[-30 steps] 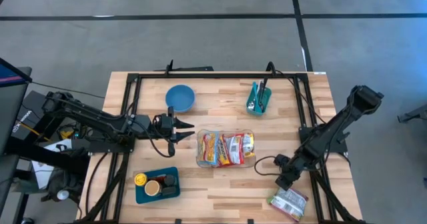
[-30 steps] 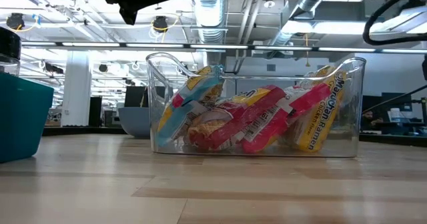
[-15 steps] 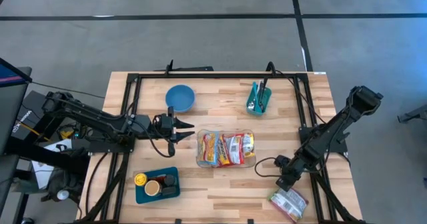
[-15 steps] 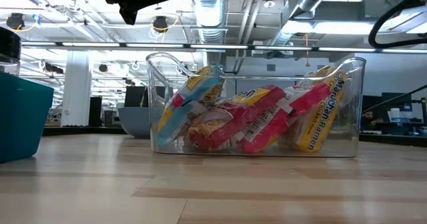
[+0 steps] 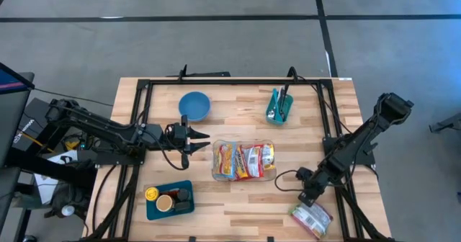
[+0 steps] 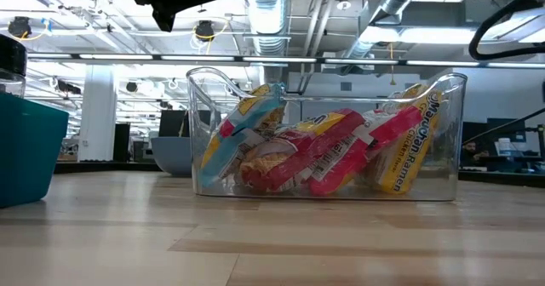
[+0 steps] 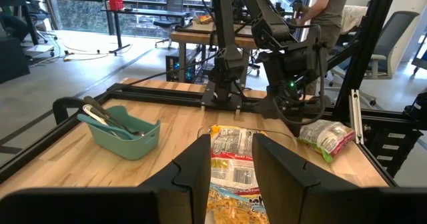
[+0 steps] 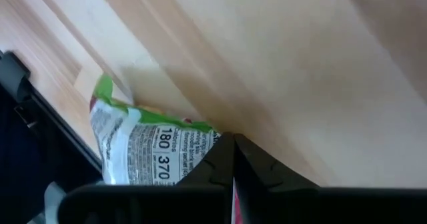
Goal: Pick & Place Food Item
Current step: Put the pink noodle pack into the transparent bin
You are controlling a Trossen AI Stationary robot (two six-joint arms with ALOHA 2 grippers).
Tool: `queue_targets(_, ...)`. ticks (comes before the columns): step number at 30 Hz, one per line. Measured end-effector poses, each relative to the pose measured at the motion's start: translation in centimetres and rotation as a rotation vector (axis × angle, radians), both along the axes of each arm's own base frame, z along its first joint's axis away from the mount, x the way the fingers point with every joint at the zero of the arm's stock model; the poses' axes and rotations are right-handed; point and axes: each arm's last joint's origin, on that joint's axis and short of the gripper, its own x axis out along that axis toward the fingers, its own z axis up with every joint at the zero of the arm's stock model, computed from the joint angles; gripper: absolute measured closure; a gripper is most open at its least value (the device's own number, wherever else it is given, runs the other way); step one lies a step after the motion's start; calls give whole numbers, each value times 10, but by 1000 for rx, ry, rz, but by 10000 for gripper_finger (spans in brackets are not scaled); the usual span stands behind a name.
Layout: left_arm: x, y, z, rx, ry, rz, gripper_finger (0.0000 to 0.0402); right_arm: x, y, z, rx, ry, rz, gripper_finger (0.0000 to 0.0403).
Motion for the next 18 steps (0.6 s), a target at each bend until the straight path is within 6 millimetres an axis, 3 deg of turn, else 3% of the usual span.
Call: queue_targets(18, 0, 0, 0, 0, 0, 0, 298, 14, -16, 0, -93, -106, 14, 403)
